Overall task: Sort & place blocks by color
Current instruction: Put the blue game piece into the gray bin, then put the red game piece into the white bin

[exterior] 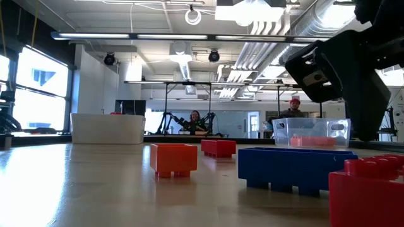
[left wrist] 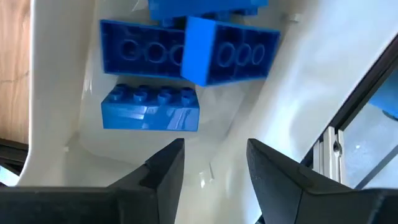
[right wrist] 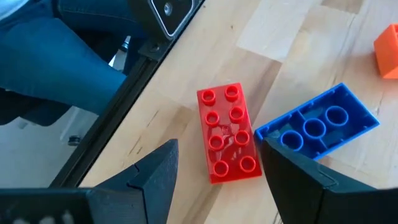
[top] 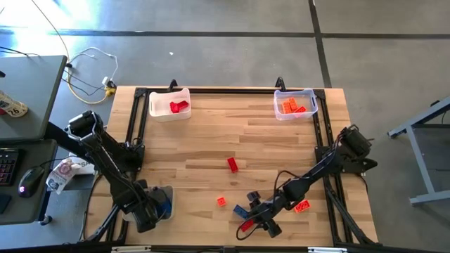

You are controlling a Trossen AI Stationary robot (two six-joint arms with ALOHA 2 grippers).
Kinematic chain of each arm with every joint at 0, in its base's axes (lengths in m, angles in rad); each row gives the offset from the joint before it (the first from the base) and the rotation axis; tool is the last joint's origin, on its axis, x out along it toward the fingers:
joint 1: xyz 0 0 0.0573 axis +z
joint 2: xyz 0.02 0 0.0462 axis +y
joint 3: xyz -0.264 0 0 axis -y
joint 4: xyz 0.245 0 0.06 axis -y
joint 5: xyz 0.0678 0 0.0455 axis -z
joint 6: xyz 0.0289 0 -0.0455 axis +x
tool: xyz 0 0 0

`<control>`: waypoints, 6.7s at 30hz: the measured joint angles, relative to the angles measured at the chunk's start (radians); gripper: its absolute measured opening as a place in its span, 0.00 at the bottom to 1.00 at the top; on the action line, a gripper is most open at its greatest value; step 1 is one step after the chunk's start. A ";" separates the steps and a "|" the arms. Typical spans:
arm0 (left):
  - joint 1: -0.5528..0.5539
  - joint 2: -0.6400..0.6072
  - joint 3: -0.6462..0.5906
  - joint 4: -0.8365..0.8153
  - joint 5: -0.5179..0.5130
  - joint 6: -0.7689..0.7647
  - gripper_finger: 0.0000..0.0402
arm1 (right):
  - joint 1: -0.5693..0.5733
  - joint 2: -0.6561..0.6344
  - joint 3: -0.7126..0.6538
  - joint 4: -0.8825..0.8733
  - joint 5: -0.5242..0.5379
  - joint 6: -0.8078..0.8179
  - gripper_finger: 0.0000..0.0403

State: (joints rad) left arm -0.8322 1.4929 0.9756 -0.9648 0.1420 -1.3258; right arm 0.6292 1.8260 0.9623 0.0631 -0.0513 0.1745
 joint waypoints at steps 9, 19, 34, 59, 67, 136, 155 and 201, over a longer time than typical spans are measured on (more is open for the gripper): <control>0.000 -0.026 0.063 0.001 -0.054 0.106 0.39 | 0.000 0.052 0.000 0.014 0.021 0.002 0.54; 0.000 -0.096 0.106 -0.003 -0.232 0.228 0.39 | 0.000 0.075 0.000 0.020 0.021 0.000 0.54; 0.096 -0.137 0.106 -0.005 -0.534 0.429 0.39 | 0.000 0.093 0.000 0.071 0.052 0.006 0.32; 0.554 -0.137 0.106 0.053 -0.698 0.709 0.39 | -0.027 -0.029 0.000 0.079 0.291 0.097 0.28; 0.697 -0.137 0.106 0.244 -0.550 0.883 0.39 | -0.100 -0.111 0.000 0.079 0.451 -0.053 0.28; 0.999 -0.123 0.106 0.719 -0.087 0.803 0.29 | -0.315 -0.152 0.000 0.427 0.961 -0.543 0.28; 1.000 -0.124 0.106 0.630 -0.131 0.904 0.18 | -0.315 -0.152 0.000 0.442 0.967 -0.487 0.50; 1.607 -0.220 -0.054 0.214 -0.396 1.157 0.18 | -0.257 -0.152 0.000 -0.105 0.637 0.192 0.60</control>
State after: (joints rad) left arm 0.7747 1.2734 0.9213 -0.7509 -0.2541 -0.1689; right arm 0.3723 1.6737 0.9623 -0.0418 0.5861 0.3664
